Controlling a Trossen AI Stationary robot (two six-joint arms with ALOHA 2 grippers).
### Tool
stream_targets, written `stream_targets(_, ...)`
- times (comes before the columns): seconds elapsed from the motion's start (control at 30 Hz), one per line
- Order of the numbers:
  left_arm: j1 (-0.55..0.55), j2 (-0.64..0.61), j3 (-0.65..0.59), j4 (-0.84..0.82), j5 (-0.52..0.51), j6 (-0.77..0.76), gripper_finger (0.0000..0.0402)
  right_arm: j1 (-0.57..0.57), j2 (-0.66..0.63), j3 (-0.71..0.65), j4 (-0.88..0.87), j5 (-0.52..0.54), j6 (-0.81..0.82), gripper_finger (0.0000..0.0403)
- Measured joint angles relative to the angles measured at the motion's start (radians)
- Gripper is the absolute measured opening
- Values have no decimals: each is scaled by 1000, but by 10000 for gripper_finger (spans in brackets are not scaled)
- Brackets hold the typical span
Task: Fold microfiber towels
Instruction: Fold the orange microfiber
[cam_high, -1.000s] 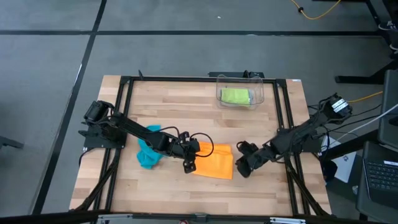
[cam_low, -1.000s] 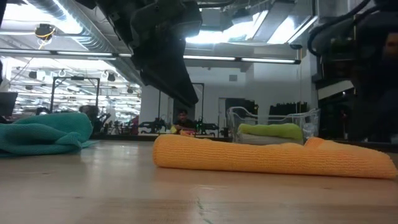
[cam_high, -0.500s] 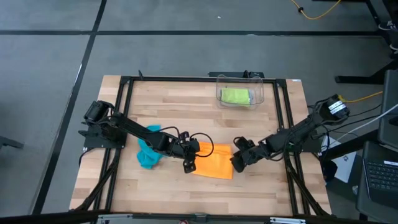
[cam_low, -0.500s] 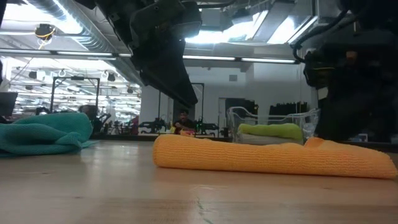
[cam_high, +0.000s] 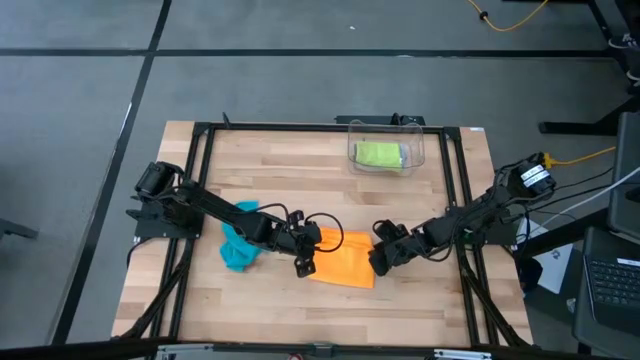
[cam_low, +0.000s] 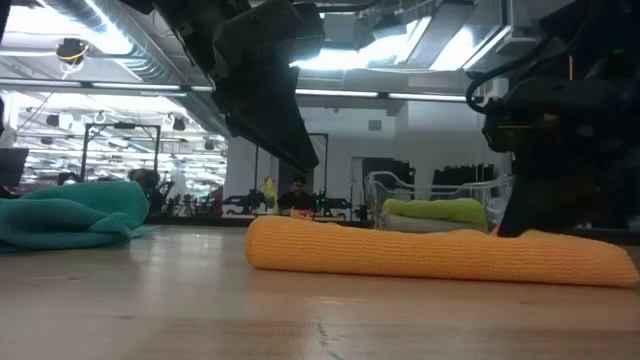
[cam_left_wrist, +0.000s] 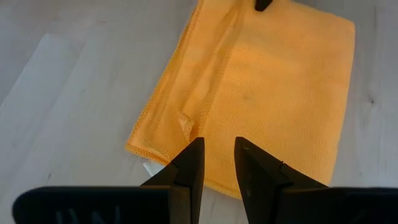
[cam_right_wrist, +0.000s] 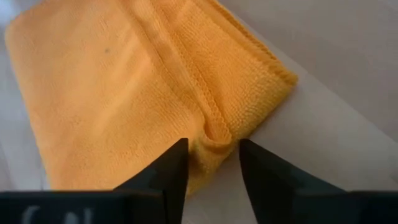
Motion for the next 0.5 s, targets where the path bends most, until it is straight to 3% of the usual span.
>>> stream_targets(0.5,0,0,0,-1,-1,0,80,0,0,30,3,-27,-23,9)
